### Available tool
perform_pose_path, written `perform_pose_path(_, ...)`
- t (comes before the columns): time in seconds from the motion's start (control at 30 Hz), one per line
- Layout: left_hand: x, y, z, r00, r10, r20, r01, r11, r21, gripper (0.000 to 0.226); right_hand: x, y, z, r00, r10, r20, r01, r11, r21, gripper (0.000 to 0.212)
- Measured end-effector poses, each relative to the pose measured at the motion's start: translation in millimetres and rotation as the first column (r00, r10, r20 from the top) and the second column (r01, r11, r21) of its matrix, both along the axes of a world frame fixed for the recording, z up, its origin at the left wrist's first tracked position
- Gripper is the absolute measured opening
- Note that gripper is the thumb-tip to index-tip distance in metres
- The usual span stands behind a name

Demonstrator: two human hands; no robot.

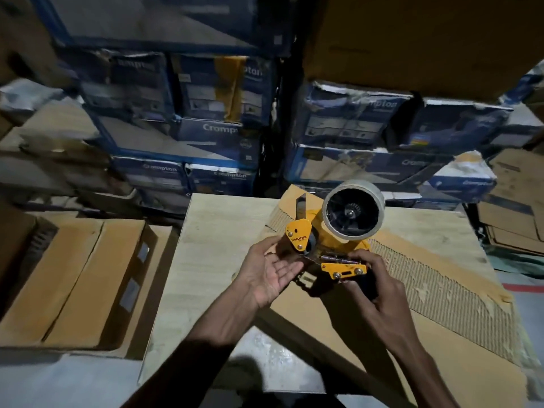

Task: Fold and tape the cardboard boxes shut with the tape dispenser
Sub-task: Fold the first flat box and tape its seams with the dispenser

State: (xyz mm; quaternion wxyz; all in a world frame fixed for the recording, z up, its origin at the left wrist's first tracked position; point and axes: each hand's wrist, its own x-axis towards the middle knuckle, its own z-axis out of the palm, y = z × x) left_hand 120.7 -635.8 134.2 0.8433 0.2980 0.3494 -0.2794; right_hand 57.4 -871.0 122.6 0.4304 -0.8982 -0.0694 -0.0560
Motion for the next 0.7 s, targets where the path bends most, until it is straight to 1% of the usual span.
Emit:
perform_pose_path(0.07, 1, 9, -2, 1.0, -0.016, 0.003, 0.016, 1.0, -0.026, 0.044, 1, 2, -2, 1.0, -0.003, 0.013, 0.003, 0.999, -0.034, 0.054)
perform_pose_path(0.1, 2, 11, -4, 1.0, -0.023, 0.004, 0.024, 0.999, -0.028, 0.036, 2, 3, -4, 1.0, -0.001, 0.02, 0.002, 0.999, -0.046, 0.055)
perform_pose_path(0.17, 4, 15, -7, 0.999, -0.046, -0.013, 0.046, 0.999, -0.017, 0.015, 3, 2, -5, 0.999, 0.01, 0.031, -0.008, 0.998, -0.055, 0.058)
perform_pose_path(0.2, 4, 16, -8, 0.998, -0.063, -0.023, 0.063, 0.998, -0.015, 0.008, 4, 1, -6, 0.999, 0.016, 0.039, -0.014, 0.998, -0.059, 0.058)
perform_pose_path(0.3, 2, 18, -10, 0.992, -0.127, -0.024, 0.126, 0.99, -0.061, 0.011, 7, -3, -7, 0.998, 0.03, 0.055, -0.026, 0.997, -0.076, 0.06)
perform_pose_path(0.37, 2, 19, -9, 0.991, -0.129, -0.026, 0.128, 0.991, -0.047, 0.013, 10, -6, -4, 0.996, 0.053, 0.071, -0.046, 0.995, -0.09, 0.053)
perform_pose_path(0.43, 7, 21, -14, 0.995, -0.094, -0.035, 0.095, 0.995, 0.036, 0.02, 12, -9, -2, 0.992, 0.08, 0.1, -0.067, 0.99, -0.124, 0.043)
perform_pose_path(0.5, 14, 20, -18, 0.995, -0.102, -0.012, 0.103, 0.987, 0.12, 0.017, 14, -8, 1, 0.988, 0.094, 0.124, -0.07, 0.979, -0.191, 0.036)
perform_pose_path(0.6, 21, 17, -24, 0.991, -0.133, 0.011, 0.128, 0.968, 0.215, 0.015, 15, -10, -1, 0.982, 0.105, 0.157, -0.061, 0.963, -0.262, 0.038)
perform_pose_path(0.7, 24, 14, -27, 0.983, -0.176, 0.055, 0.156, 0.952, 0.262, 0.017, 18, -17, -7, 0.976, 0.114, 0.187, -0.064, 0.965, -0.255, 0.04)
